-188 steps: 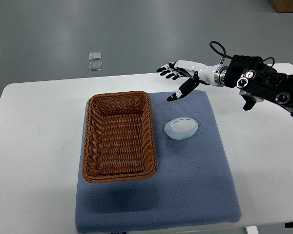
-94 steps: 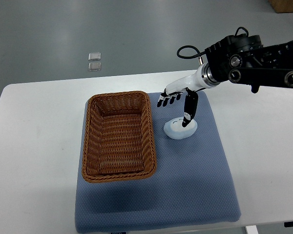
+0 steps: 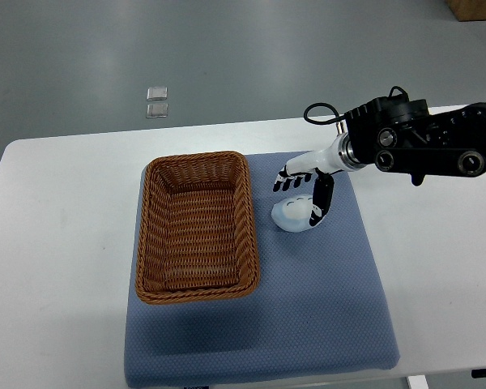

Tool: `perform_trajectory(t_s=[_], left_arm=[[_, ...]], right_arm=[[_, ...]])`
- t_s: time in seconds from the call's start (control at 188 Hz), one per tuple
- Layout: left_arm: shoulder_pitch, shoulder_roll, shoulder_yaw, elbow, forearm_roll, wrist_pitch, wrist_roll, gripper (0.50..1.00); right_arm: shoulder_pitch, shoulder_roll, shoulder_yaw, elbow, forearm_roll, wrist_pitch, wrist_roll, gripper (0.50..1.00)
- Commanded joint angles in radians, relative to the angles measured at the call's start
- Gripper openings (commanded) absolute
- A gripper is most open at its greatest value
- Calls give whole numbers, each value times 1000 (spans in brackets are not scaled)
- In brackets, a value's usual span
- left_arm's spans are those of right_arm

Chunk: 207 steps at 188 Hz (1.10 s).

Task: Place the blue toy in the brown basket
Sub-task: 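Lower the right hand and close its fingers around the egg toy, then lift the egg toy and carry it over the wicker basket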

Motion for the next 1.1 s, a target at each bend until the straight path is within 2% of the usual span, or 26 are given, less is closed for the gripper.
perform_trajectory(t_s=[0.0,0.276,0.44,0.562,0.653,0.764,0.944,1.093], left_arm=[[0,0,0,1,0,0,0,1000],[0,0,-2,3,0,2,0,1000],[1,0,-2,3,0,2,0,1000],[1,0,-2,3,0,2,0,1000],[1,0,-2,3,0,2,0,1000],[1,0,-2,3,0,2,0,1000],[1,0,-2,4,0,2,0,1000],[1,0,-2,3,0,2,0,1000]], right_arm=[[-31,3,1,-6,-8,-21,-1,897],[-95,10,3,-26,-40,-76,1,893],[-118,29,4,-62,-41,-95,-1,864],[-124,35,4,-65,-41,-99,-1,756],[-127,39,4,-73,-58,-102,-1,607],[-143,39,4,-84,-89,-102,-1,500],[-77,-22,13,-68,-80,-72,-2,500],[96,-112,38,24,-69,27,-5,500]])
